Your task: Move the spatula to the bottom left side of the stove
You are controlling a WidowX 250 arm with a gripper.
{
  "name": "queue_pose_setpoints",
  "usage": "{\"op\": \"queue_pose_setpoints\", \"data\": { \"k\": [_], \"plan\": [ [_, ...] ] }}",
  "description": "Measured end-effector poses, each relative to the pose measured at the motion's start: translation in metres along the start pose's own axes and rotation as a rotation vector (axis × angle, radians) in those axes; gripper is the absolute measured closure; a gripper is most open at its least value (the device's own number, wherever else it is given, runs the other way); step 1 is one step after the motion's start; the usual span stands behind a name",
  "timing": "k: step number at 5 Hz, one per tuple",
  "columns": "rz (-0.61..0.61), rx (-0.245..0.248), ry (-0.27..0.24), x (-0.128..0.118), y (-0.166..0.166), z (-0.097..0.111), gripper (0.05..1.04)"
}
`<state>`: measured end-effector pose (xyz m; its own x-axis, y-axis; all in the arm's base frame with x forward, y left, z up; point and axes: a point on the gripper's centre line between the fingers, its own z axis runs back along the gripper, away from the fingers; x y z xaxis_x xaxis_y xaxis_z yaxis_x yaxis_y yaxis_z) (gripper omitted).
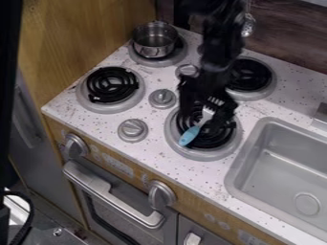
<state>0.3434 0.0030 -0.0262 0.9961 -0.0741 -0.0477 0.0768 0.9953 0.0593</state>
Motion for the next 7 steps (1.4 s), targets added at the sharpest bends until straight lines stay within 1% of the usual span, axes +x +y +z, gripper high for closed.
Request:
{"op": "queue_pose_setpoints", "data": {
  "k": [1, 2, 3, 4, 5, 6, 7],
  "plan": [
    [0.041, -0.03, 0.034, -0.007, 0.009, -0.022, 0.083],
    [0.061, -0.046, 0.04, -0.01, 0.012, -0.029, 0.084],
    [0.057, -0.055, 0.044, -0.01, 0.012, -0.031, 0.112],
    [0.036, -0.046, 0.045, -0.01, 0.01, -0.031, 0.358],
    [0.026, -0.041, 0.058, -0.012, 0.01, -0.031, 0.625],
    [0.015, -0.022, 0.071, -0.011, 0.016, -0.027, 0.753],
    [0.069, -0.028, -0.016, 0.006, 0.034, 0.002, 0.753]
  ]
}}
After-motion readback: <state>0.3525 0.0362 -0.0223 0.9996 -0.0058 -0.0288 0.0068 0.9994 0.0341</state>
